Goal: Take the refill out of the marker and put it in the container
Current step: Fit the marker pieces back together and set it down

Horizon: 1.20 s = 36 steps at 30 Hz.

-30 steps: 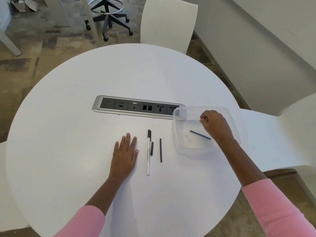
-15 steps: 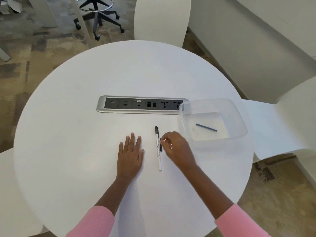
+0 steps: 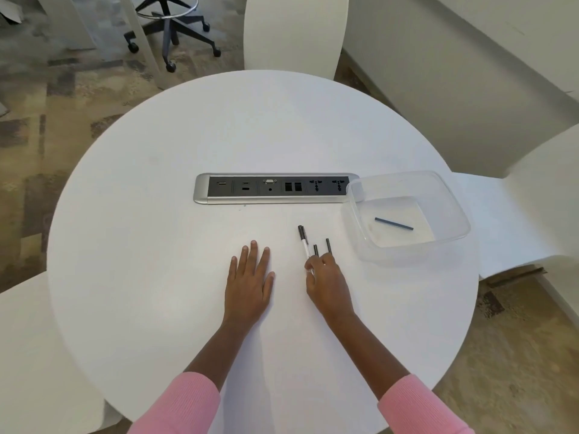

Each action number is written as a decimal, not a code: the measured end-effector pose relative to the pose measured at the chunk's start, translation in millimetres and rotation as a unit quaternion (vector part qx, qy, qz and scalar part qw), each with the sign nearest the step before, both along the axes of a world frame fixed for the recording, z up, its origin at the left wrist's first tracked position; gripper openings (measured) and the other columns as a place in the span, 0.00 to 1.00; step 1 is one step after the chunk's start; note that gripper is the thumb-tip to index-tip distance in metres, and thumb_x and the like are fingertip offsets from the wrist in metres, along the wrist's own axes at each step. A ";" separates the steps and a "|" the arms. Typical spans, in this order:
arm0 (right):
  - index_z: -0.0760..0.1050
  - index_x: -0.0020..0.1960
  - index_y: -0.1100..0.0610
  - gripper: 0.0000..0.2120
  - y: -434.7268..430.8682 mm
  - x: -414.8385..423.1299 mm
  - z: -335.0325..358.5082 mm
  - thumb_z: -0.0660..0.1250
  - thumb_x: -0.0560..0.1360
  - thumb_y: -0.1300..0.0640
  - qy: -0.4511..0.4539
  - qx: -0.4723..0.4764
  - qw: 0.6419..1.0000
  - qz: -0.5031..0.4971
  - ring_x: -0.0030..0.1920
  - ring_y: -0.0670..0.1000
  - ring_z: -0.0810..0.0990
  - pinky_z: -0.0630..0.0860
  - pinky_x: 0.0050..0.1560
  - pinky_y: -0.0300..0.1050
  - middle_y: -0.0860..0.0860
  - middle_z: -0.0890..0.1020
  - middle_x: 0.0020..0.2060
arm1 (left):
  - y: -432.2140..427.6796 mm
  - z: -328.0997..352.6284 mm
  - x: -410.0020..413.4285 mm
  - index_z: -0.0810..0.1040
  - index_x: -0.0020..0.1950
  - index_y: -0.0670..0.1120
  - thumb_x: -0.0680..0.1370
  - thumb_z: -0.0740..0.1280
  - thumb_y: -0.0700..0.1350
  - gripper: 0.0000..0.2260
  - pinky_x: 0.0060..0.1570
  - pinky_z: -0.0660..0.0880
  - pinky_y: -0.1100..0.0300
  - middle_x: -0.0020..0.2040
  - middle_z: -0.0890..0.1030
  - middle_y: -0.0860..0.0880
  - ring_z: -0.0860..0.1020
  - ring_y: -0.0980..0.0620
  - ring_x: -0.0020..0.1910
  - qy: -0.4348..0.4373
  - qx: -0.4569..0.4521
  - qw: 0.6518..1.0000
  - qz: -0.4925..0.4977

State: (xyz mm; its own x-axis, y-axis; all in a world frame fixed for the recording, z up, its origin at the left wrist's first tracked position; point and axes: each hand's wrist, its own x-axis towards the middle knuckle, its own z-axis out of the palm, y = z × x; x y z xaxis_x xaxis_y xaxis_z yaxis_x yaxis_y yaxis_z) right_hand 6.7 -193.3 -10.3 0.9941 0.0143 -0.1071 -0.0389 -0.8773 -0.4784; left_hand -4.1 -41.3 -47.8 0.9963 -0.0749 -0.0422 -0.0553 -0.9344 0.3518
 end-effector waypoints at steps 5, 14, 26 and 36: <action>0.75 0.48 0.62 0.08 6.6 0.3 2.4 0.61 0.71 0.69 0.027 0.122 0.989 -0.075 0.41 0.51 0.75 0.70 0.41 0.38 0.59 0.77 0.46 | 7.5 -3.3 2.2 0.60 0.73 0.43 0.80 0.57 0.46 0.22 0.72 0.52 0.46 0.75 0.59 0.40 0.57 0.39 0.74 0.002 -0.003 1.000 -0.027; 0.77 0.40 0.55 0.08 28.0 2.7 31.7 0.66 0.72 0.67 0.184 0.532 0.797 -0.220 0.34 0.48 0.77 0.77 0.39 0.35 0.52 0.79 0.34 | 1.6 17.3 9.0 0.70 0.67 0.39 0.81 0.52 0.40 0.16 0.73 0.45 0.54 0.72 0.66 0.43 0.51 0.44 0.76 -0.036 -0.139 0.989 -0.021; 0.80 0.44 0.62 0.04 23.5 0.1 34.5 0.66 0.73 0.65 0.204 0.519 0.814 -0.165 0.36 0.46 0.77 0.76 0.39 0.31 0.55 0.80 0.37 | -3.7 46.1 5.5 0.79 0.48 0.40 0.78 0.61 0.40 0.07 0.36 0.77 0.68 0.35 0.77 0.49 0.77 0.58 0.32 0.186 -0.712 0.624 0.262; 0.74 0.54 0.65 0.10 -21.0 9.9 14.6 0.59 0.74 0.68 0.024 0.019 0.993 -0.118 0.52 0.62 0.76 0.74 0.51 0.53 0.64 0.77 0.51 | 0.7 50.5 7.1 0.76 0.42 0.40 0.77 0.62 0.36 0.06 0.36 0.80 0.66 0.30 0.80 0.49 0.81 0.58 0.28 0.178 -0.795 0.460 0.352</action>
